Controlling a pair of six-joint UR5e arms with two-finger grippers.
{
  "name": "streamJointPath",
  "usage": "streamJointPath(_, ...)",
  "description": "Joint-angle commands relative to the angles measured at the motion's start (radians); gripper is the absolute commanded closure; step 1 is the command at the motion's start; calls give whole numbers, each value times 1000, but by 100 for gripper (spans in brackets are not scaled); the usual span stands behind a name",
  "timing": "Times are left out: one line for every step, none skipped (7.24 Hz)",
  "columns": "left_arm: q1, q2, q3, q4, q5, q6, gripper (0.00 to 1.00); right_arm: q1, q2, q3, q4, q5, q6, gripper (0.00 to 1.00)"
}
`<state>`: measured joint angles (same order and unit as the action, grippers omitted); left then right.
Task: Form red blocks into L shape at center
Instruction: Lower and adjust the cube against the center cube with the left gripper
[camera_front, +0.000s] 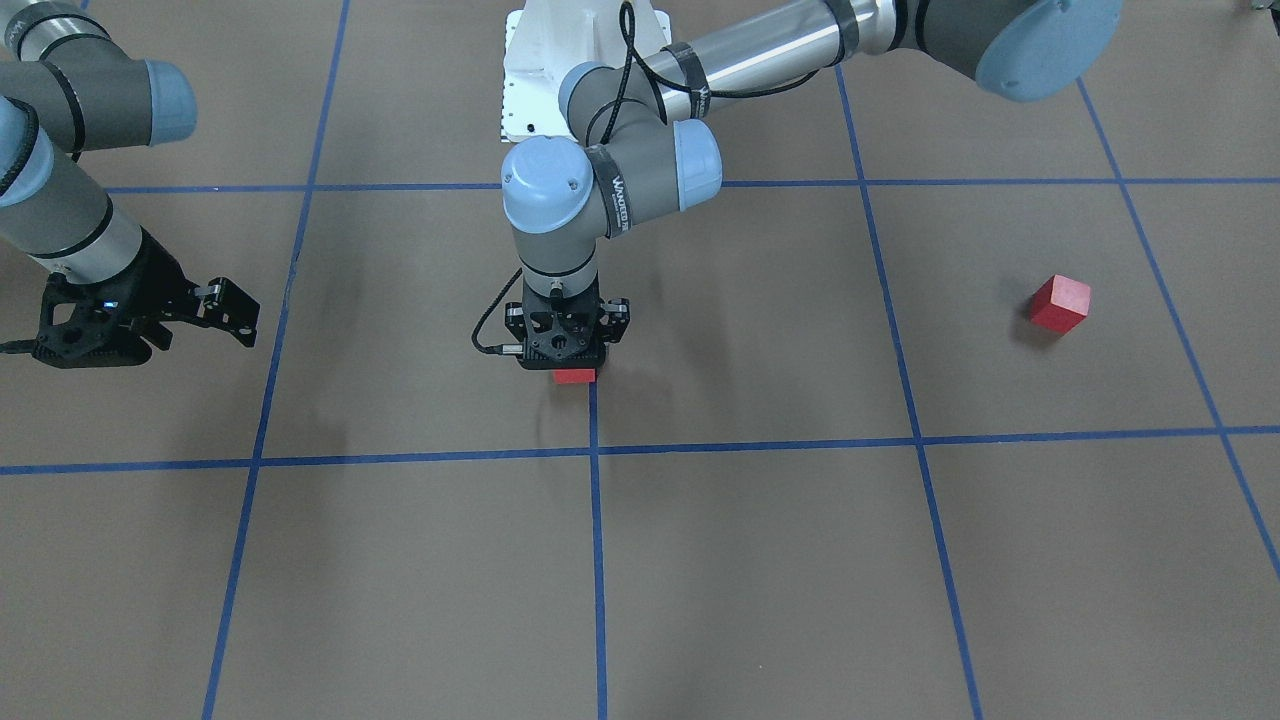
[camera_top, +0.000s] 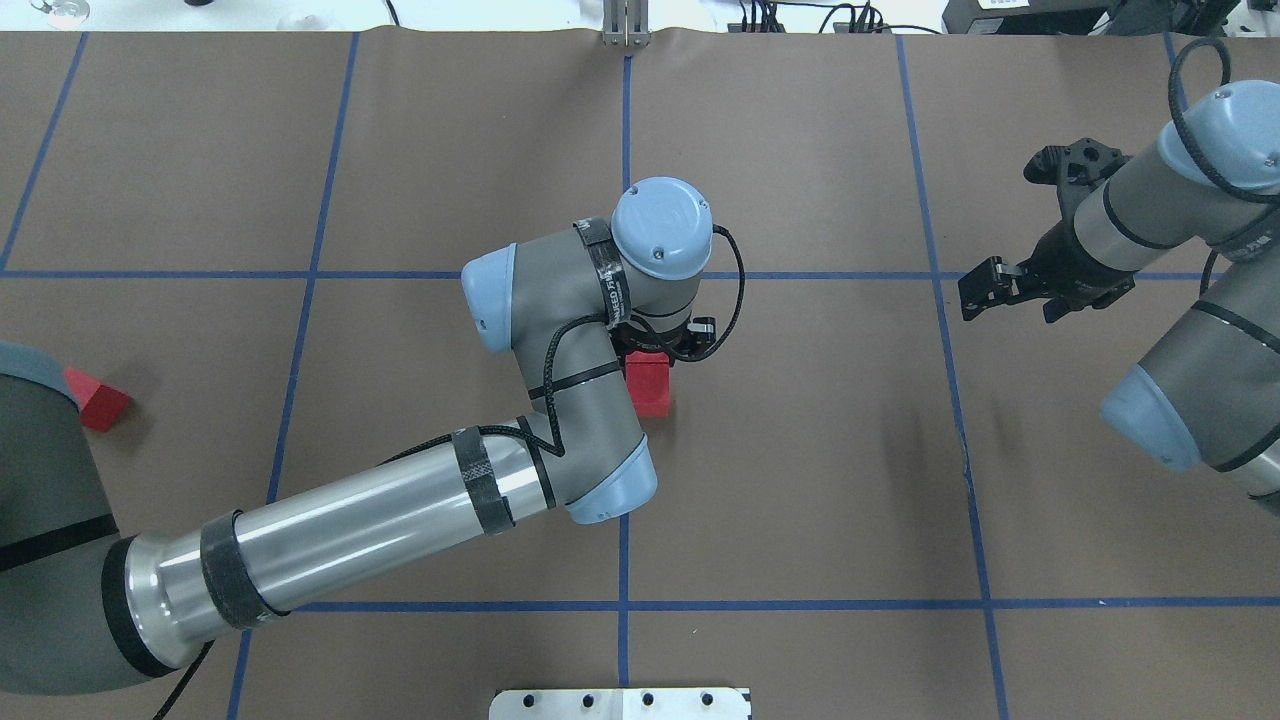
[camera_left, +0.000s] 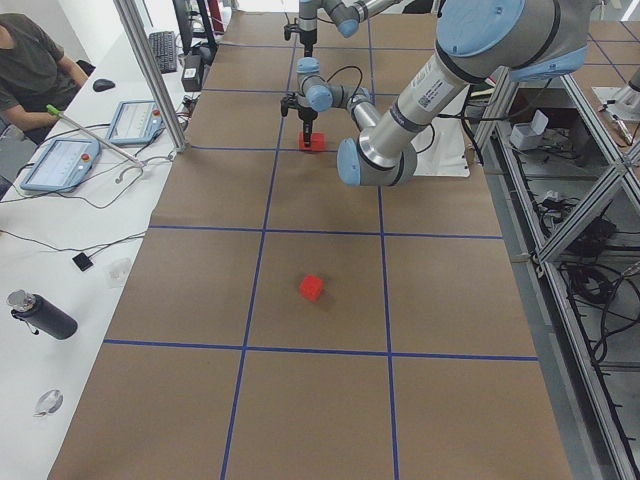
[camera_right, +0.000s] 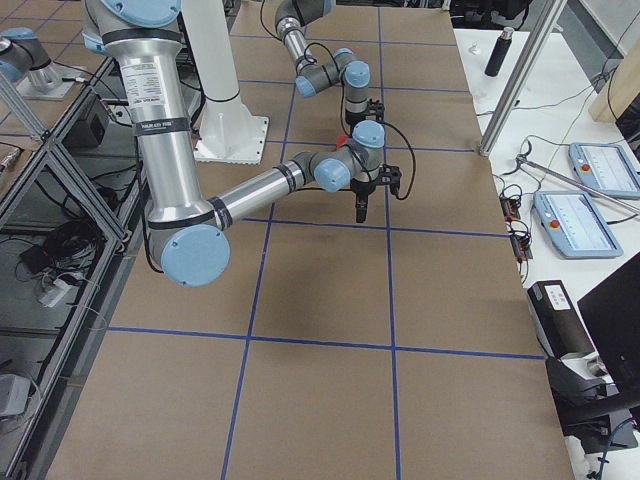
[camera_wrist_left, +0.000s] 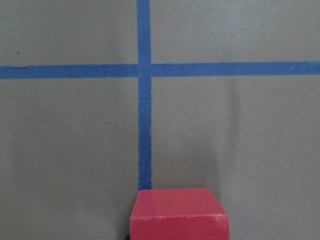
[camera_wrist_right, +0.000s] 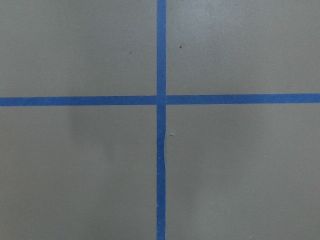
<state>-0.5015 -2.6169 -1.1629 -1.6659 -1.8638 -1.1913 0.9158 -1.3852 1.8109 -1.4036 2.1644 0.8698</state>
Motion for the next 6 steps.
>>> streamJointPath(1,0,0,0,0,2,1,0,-2,5,0,2,0,0)
streamJointPath(1,0,-6,2,0,2,1,2,-2,8,0,2,2,0)
streamJointPath(0,0,-18,5,0,4,1,2,-2,8,0,2,2,0)
streamJointPath(-18,5,-81,12,0,4,1,2,-2,10,0,2,2,0)
streamJointPath(-49,59,-184,32,-6,7,1,2,0,10,0,2,0,0)
streamJointPath(-80,180,-337,60,-9,13,1,3,0,10,0,2,0,0)
